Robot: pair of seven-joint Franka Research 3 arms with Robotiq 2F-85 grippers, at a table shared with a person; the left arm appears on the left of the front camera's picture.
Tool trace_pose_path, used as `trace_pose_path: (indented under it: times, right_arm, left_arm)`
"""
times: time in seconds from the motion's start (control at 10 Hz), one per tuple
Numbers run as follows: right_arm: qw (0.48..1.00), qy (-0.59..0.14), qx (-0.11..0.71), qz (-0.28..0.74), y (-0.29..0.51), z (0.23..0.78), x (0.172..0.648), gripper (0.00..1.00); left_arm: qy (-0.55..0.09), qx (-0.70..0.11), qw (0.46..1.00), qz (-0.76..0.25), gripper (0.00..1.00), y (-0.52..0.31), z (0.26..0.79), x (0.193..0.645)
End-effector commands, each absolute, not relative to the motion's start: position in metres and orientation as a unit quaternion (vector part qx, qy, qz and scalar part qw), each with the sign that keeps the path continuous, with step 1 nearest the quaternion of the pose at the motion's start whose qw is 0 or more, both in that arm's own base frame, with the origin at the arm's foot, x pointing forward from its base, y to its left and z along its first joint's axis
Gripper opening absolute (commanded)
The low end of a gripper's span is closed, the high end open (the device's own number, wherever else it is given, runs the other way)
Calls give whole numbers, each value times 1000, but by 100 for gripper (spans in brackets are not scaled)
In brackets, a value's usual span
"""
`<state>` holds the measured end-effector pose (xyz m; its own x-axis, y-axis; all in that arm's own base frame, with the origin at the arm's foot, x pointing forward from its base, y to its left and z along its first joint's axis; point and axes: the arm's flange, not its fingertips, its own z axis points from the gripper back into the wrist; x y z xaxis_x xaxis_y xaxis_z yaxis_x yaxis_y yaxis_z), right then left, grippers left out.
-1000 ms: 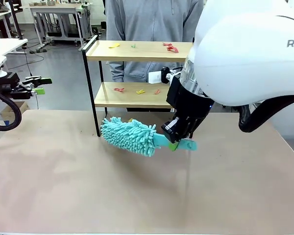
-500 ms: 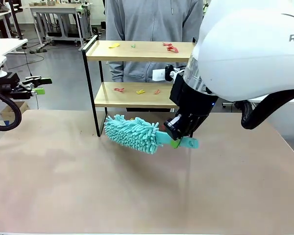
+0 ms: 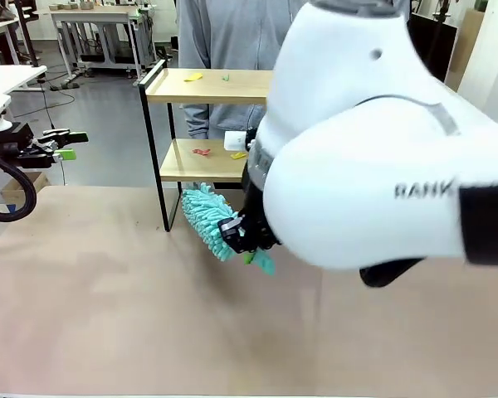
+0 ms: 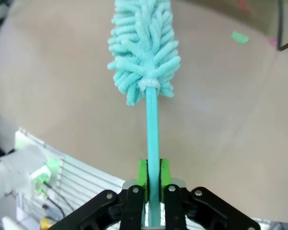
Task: Clean the shelf.
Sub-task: Clean the specific section of the Shelf indicated by the human with the Duster.
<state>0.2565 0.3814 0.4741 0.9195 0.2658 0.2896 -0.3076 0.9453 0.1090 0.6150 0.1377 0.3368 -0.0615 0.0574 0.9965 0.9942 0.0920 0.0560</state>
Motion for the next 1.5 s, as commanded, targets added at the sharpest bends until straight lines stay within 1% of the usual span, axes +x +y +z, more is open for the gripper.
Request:
trace_pose_path:
  times: [0.0,0.1,0.2,0.4,0.5,0.6,1.0,1.4]
  right_arm:
    - [977,-170,64,107,408,461,268,13]
    - [976,-173,76,106,418,454,271,13]
    - [975,-190,71,94,427,445,277,13]
    - [974,-197,76,79,440,431,286,13]
    - [978,-168,66,108,437,434,283,13]
    - [976,-176,81,101,417,437,275,13]
    - [977,-168,82,106,420,433,279,13]
    - [971,-218,84,41,473,409,285,13]
  left_arm:
    - [-556,-474,488,-477,100,138,340,613]
    - [-556,-474,488,-477,100,138,340,613]
    - [-556,-474,488,-477,100,138,340,613]
    - [-556,-474,488,-477,100,138,340,613]
    - [-556,-474,488,-477,100,138,340,613]
    - [-556,-474,488,-477,100,138,340,613]
    - [-556,-474,488,-477,100,138,340,613]
    - [-556,-474,488,-477,100,138,340,613]
